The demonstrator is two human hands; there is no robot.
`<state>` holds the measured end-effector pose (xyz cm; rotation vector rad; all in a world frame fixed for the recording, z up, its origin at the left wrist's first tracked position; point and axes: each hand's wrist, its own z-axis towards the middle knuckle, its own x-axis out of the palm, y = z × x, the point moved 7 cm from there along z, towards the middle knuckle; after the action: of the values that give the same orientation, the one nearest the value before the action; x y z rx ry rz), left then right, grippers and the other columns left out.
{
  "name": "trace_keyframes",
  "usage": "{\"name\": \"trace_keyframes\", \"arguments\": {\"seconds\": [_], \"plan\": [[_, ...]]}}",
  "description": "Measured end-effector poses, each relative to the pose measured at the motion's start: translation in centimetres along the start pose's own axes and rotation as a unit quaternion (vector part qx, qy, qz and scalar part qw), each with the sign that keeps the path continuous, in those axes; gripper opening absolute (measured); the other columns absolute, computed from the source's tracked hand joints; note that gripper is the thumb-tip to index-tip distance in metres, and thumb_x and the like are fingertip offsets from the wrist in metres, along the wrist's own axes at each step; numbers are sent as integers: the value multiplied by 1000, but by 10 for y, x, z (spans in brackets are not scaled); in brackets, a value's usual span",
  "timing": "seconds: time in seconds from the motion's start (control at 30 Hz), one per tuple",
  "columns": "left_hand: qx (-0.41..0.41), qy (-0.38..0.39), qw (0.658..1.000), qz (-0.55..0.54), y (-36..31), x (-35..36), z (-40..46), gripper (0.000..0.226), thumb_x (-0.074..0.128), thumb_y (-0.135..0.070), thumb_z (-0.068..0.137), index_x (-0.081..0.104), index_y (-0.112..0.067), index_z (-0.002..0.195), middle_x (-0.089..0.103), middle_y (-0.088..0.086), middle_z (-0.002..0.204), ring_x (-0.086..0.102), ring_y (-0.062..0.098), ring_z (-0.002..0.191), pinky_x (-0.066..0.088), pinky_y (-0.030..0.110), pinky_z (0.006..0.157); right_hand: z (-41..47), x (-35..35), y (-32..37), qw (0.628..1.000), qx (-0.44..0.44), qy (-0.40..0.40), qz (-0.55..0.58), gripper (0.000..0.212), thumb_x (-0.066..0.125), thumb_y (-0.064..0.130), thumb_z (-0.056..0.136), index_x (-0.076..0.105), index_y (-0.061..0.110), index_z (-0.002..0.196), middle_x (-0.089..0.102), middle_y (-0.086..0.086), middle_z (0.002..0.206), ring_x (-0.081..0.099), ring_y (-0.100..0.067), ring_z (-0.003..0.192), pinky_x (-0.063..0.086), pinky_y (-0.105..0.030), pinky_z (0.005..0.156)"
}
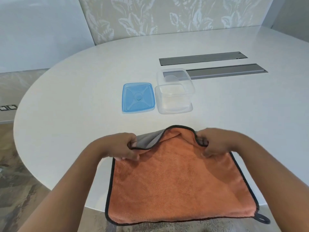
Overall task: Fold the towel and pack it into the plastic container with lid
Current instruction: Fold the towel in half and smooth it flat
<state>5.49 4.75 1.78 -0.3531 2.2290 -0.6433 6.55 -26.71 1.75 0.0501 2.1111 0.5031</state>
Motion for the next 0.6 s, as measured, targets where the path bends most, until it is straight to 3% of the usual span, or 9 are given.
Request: {"name": "trace_keyframes", "arguments": {"seconds": [0.07, 0.17, 0.23, 0.33, 0.43, 0.53, 0.6], "plan": [[-6, -4, 999, 53, 2, 9, 1, 53, 90, -38, 68, 49, -32, 100, 59, -7, 78, 54, 7, 58, 43, 21, 51, 1, 9, 3, 1000, 2, 11, 14, 32, 82, 21, 76, 51, 23, 84, 60, 2, 88, 58, -20, 78, 53, -46, 78], [-5, -46, 992, 117, 5, 12, 6, 59, 93, -39, 64, 46, -37, 98, 58, -8, 94, 54, 9, 79, 39, 27, 62, 1, 13, 3, 1000, 0, 16, 22, 35, 83, 24, 76, 55, 18, 95, 66, -5, 98, 64, -29, 91, 54, -52, 86], [-3, -62, 994, 95, 7, 10, 8, 57, 94, -36, 62, 48, -36, 96, 59, -8, 96, 54, 11, 83, 38, 29, 64, 2, 13, 2, 1000, -9, 11, 23, 36, 84, 25, 77, 54, 15, 95, 64, -4, 95, 63, -30, 89, 53, -49, 86], [-2, -75, 995, 66, 8, 4, 11, 55, 95, -34, 60, 53, -34, 96, 61, -8, 97, 56, 12, 85, 39, 30, 65, 9, 7, -1, 999, -20, -24, 44, 38, 84, 21, 78, 47, 17, 84, 53, 3, 82, 52, -19, 74, 44, -37, 71], [0, -93, 995, 42, 9, -7, 17, 54, 96, -32, 59, 56, -32, 95, 62, -8, 91, 57, 12, 80, 39, 30, 63, 20, -4, -7, 995, -19, -71, 71, 39, 85, 19, 77, 46, 20, 80, 50, 6, 79, 47, -14, 70, 38, -32, 65], [2, -117, 993, 17, 10, -21, 24, 55, 97, -32, 57, 58, -31, 96, 65, -2, 95, 60, 16, 83, 44, 31, 65, 32, -13, -17, 988, -13, -112, 109, 32, 86, 23, 76, 55, 22, 84, 58, 7, 83, 54, -15, 75, 42, -32, 68], [3, -132, 991, 3, 11, -28, 29, 57, 98, -33, 56, 59, -31, 98, 66, 1, 97, 61, 19, 86, 46, 32, 67, 40, -18, -25, 982, -2, -136, 130, 29, 86, 28, 77, 64, 21, 95, 67, 4, 94, 62, -19, 86, 51, -36, 79]]}}
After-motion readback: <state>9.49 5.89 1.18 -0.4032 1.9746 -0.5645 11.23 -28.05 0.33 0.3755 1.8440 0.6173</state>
